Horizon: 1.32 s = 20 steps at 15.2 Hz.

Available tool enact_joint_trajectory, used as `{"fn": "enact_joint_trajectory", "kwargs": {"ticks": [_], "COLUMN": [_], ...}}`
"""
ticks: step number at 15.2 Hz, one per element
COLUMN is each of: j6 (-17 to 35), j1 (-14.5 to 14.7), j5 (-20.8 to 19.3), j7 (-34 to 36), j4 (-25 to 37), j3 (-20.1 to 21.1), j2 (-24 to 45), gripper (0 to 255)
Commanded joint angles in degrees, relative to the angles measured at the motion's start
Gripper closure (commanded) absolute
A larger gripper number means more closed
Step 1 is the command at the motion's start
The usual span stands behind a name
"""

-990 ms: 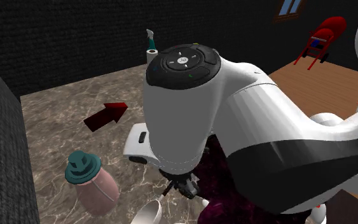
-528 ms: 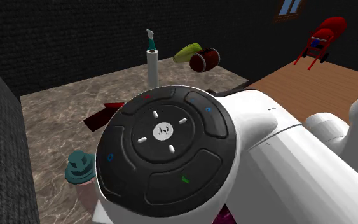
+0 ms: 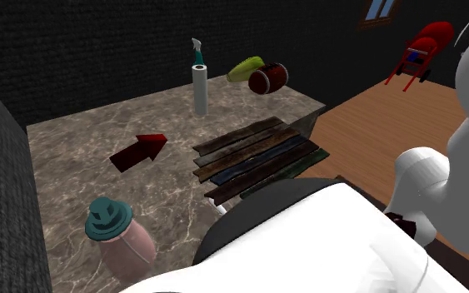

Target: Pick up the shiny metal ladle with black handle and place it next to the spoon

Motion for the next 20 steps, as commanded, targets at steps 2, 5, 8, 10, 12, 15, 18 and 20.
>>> {"fn": "enact_joint_trajectory", "kwargs": {"ticks": [2,5,8,10,12,15,18,20], "j6": [2.19,4.25,6.27,7.60,8.91,10.85,4.68,-11.01], "j1": [0.45,0.58,0.73,0.85,0.99,1.22,0.64,1.30], "j5": [-0.42,-1.12,-1.92,-2.50,-3.13,-4.14,-1.59,-0.23], "j7": [0.82,1.47,2.18,2.69,3.21,4.05,0.61,-1.41], "j4": [-1.52,-2.86,-4.08,-4.83,-5.52,-6.46,-1.26,9.36], "j3": [0.26,0.14,-0.01,-0.15,-0.30,-0.57,-0.46,-0.44], "j2": [1.25,2.18,3.23,3.98,4.78,6.07,1.65,6.61], "gripper": [255,255,255,255,255,255,0,0]}}
